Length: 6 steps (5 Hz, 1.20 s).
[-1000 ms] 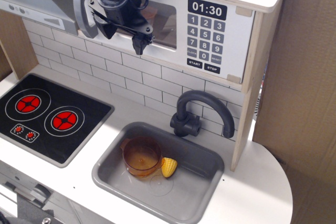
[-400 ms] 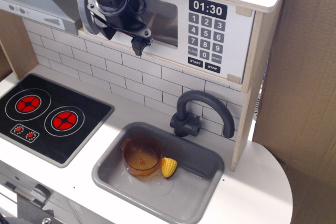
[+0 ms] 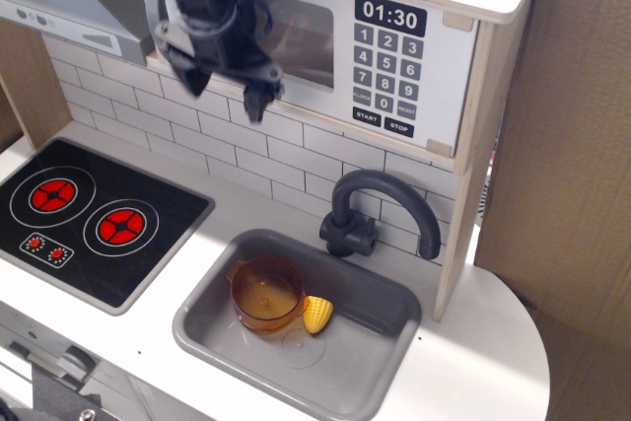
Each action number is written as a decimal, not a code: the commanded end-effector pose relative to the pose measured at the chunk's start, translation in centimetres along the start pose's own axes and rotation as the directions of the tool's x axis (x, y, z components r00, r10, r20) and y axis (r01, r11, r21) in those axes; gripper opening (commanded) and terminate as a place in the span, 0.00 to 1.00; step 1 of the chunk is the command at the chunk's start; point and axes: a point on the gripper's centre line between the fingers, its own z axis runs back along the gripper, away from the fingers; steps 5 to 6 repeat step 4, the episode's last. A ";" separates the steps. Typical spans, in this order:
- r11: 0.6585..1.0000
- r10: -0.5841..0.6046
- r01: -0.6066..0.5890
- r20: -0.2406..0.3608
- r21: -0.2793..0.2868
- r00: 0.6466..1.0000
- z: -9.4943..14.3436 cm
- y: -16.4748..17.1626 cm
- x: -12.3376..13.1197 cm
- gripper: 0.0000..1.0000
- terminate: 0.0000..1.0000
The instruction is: Close microwave
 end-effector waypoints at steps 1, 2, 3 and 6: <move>0.995 0.083 -0.090 -0.145 -0.037 0.986 3.2 -2.5 -2.4 1.00 0.00; 0.991 0.080 -0.098 -0.183 -0.091 0.980 3.1 -4.0 -3.0 1.00 0.00; 0.991 0.080 -0.098 -0.183 -0.091 0.980 3.1 -4.0 -3.0 1.00 0.00; 0.991 0.080 -0.098 -0.183 -0.091 0.980 3.1 -4.0 -3.0 1.00 1.00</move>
